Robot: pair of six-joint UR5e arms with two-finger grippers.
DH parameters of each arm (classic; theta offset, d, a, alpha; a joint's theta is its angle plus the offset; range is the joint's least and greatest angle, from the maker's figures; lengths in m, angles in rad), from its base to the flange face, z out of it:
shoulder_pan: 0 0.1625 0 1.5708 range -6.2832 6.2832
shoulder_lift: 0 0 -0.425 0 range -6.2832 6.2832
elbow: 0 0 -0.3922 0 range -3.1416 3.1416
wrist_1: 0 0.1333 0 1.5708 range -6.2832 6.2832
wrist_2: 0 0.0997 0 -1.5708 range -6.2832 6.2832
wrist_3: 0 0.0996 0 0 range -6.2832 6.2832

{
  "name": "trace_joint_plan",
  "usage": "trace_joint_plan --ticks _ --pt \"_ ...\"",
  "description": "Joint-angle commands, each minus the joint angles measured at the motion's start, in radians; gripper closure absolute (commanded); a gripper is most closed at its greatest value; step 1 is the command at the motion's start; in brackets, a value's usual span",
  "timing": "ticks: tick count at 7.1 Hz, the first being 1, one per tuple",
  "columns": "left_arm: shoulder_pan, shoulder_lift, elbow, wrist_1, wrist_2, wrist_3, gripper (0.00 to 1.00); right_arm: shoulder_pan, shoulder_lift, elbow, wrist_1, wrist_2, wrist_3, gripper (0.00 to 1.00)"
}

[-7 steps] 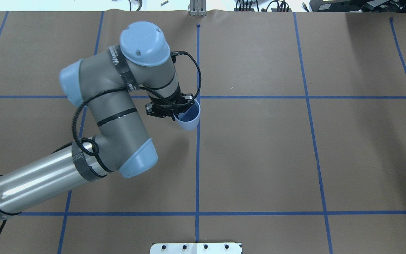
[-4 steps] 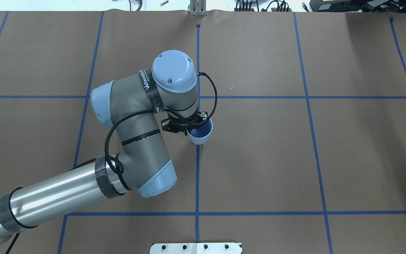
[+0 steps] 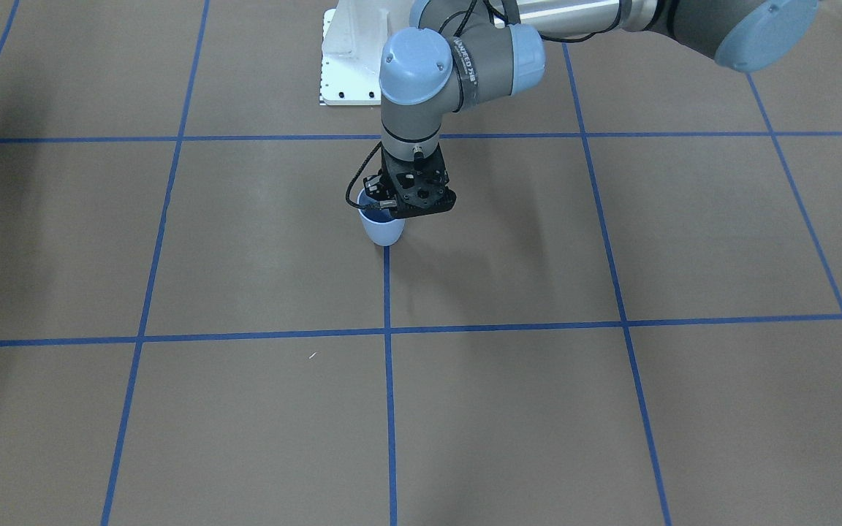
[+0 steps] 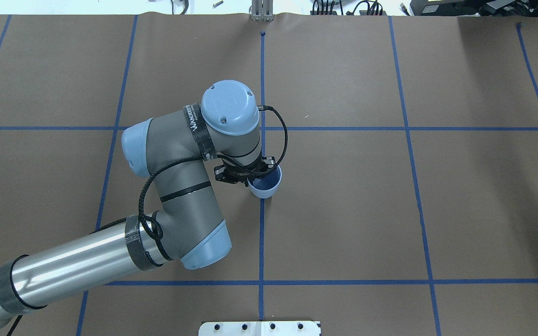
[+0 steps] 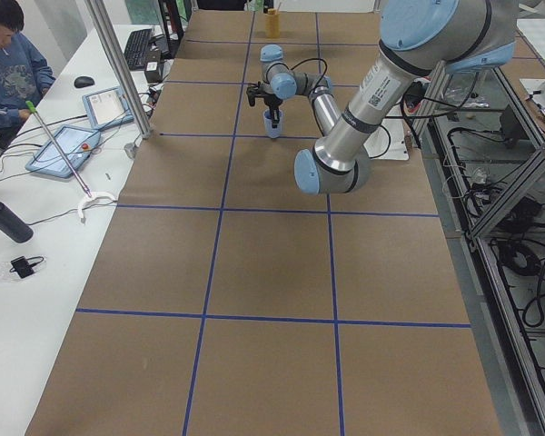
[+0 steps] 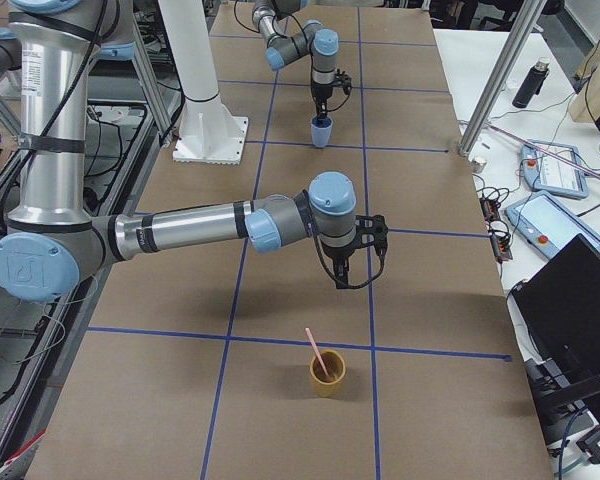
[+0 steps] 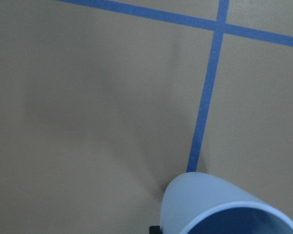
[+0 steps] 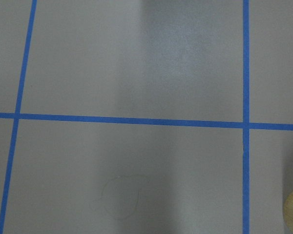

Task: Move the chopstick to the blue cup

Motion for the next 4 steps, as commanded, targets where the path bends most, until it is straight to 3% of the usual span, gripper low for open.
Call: trace_joint_plan --ticks 1,2,4 --pt "0.002 0.008 -0.007 -0.013 -0.001 0.006 0.42 -0.001 0.002 0.008 0.000 -0.012 0.003 0.00" --pt "-0.001 0.010 -0.025 -0.012 0.001 0.006 0.03 0.000 -0.003 0.001 0.000 -0.017 -0.006 0.00" --pt "-0.036 0.086 -0.138 -0.009 0.001 0.009 0.02 0.047 -0.062 0.042 0.035 -0.017 0.004 0.00"
